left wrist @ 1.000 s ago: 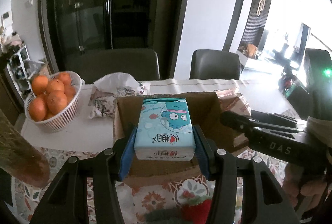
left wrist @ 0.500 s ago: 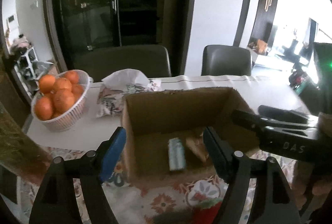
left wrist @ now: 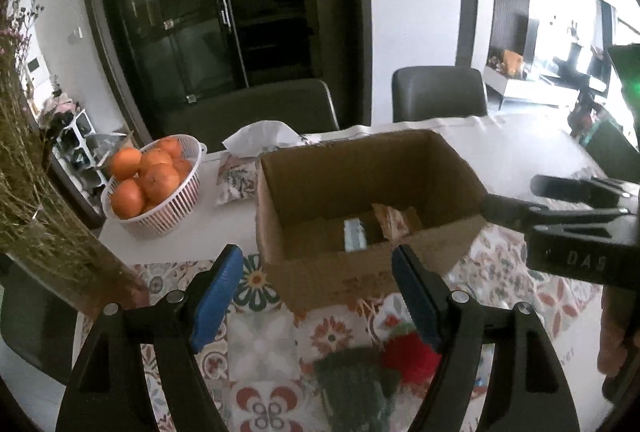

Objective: Organize soft objects
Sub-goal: 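Grasp the green knitted glove with the left tool while the right tool grasps the white bunny plush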

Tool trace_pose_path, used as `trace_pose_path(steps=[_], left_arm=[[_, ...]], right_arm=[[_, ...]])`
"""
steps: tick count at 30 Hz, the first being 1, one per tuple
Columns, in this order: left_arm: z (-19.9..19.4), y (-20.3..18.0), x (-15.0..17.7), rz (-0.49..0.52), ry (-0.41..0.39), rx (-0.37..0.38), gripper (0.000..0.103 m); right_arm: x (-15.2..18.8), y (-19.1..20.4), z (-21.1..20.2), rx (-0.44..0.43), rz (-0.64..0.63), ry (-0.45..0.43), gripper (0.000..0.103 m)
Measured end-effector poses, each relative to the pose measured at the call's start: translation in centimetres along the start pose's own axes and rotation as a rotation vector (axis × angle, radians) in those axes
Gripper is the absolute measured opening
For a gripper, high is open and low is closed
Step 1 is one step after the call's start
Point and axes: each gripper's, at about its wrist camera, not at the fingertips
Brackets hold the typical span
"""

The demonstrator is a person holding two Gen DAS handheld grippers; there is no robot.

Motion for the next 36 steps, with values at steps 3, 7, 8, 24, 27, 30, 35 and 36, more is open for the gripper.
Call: trace_pose_path(steps=[3, 7, 8, 24, 27, 30, 35, 36], left_arm=[[-1.2, -0.5, 0.7, 0.012, 0.005, 0.002, 0.080], [-2.7, -1.0, 1.7, 0.018, 0.009, -0.002, 0.082], [-3.0, -1.2, 2.1, 0.022, 0.014, -0.003, 0.082], [-2.1, -2.9, 6.9, 0.064, 0.269, 0.084, 0.084], [-1.0, -3.2, 7.8, 0.068, 0.337, 0.101, 0.084], [0.3, -3.5, 8.8, 0.079, 0.402, 0.120, 0.084], [2.0, -3.9, 10.3, 0.075, 0.495, 0.157, 0.084], [2.4, -4.1, 10.6, 0.079, 0.512, 0.165, 0.084]], right_arm=[[0.8, 0.1, -1.3, 0.033, -0.022, 0.002, 0.077], [2.0, 0.4, -2.5, 0.049, -0.044, 0.025, 0.077], [2.3, 0.4, -2.7, 0.051, -0.047, 0.033, 0.077], [7.2, 0.2, -0.4, 0.068, -0.063, 0.294, 0.077], [8.0, 0.0, 0.5, 0.079, -0.060, 0.333, 0.077], [8.9, -0.5, 1.5, 0.078, -0.044, 0.381, 0.077], [9.9, -1.0, 3.1, 0.075, -0.031, 0.450, 0.077], [10.1, -1.1, 3.5, 0.077, -0.027, 0.465, 0.077]])
Point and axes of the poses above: each gripper's, at about its wrist camera, not at the fingertips, and z roughly the way its jaws point, y to its left, x to its underside, and after that the axes turned 2 degrees about -x, right-handed
